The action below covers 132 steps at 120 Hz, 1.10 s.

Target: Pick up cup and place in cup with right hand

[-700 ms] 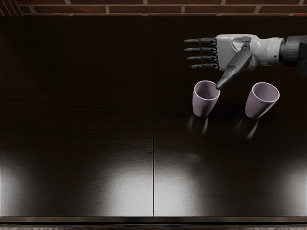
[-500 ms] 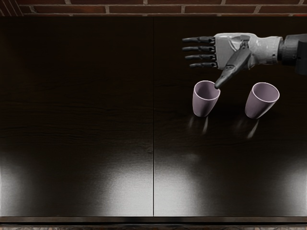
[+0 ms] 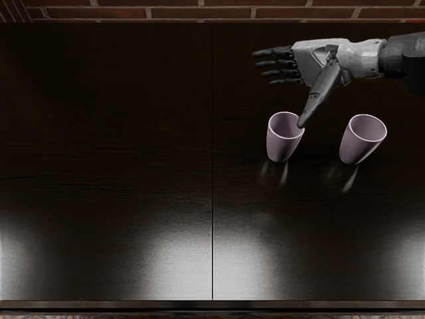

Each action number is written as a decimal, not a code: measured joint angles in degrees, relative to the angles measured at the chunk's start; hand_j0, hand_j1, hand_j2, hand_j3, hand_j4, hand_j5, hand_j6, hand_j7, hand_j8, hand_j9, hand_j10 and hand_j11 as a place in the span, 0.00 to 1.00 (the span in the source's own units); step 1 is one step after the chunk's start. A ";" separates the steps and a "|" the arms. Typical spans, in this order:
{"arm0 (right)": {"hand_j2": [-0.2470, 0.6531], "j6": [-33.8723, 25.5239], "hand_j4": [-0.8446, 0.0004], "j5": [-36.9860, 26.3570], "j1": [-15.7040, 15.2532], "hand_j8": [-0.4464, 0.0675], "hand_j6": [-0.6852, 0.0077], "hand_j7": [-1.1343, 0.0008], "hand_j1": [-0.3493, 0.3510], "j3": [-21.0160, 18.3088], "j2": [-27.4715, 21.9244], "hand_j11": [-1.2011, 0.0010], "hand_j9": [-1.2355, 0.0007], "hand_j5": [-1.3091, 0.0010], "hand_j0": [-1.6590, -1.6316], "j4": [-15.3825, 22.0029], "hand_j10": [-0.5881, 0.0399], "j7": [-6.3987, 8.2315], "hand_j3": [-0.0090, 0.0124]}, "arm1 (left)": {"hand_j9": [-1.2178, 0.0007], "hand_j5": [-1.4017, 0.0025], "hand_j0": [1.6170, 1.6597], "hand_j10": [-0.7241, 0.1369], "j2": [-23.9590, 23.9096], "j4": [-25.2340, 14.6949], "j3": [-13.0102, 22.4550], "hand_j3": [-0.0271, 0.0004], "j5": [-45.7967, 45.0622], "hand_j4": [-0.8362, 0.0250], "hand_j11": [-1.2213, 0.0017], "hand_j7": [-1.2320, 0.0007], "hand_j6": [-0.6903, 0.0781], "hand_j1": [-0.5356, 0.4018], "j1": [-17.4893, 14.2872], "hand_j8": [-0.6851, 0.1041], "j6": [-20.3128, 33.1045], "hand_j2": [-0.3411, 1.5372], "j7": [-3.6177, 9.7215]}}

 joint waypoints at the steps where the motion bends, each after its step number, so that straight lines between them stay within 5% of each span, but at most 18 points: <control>1: 0.27 0.00 1.00 -0.65 0.01 0.87 0.99 1.00 0.00 0.10 0.13 1.00 1.00 1.00 0.04 0.02 0.94 0.01 0.42 | 1.00 1.00 0.96 0.84 0.00 0.00 0.00 0.98 0.01 0.97 1.00 1.00 0.90 0.94 0.00 0.87 0.00 0.18 0.00; 27: 0.27 -2.20 1.00 -17.07 0.03 0.87 0.99 1.00 0.00 0.98 2.53 1.00 1.00 1.00 0.04 4.09 0.94 0.09 0.42 | 1.00 1.00 0.96 0.84 0.00 0.00 0.00 0.98 0.00 0.97 1.00 1.00 0.90 0.94 0.00 0.87 0.00 0.18 0.00; 48: 0.27 -13.31 1.00 -25.13 -0.60 0.86 0.99 1.00 0.00 -0.68 2.26 1.00 1.00 1.00 0.04 11.07 0.93 -0.33 0.42 | 1.00 1.00 0.96 0.84 0.00 0.00 0.00 0.99 0.00 0.97 1.00 1.00 0.90 0.94 0.00 0.87 0.00 0.18 0.00; 132: 0.28 -26.27 1.00 -31.91 -1.37 0.86 0.98 1.00 0.00 -11.11 2.31 1.00 1.00 1.00 0.04 13.53 0.93 -1.04 0.42 | 1.00 1.00 0.96 0.84 0.00 0.00 0.00 0.99 0.00 0.97 1.00 1.00 0.90 0.94 0.00 0.87 0.00 0.18 0.00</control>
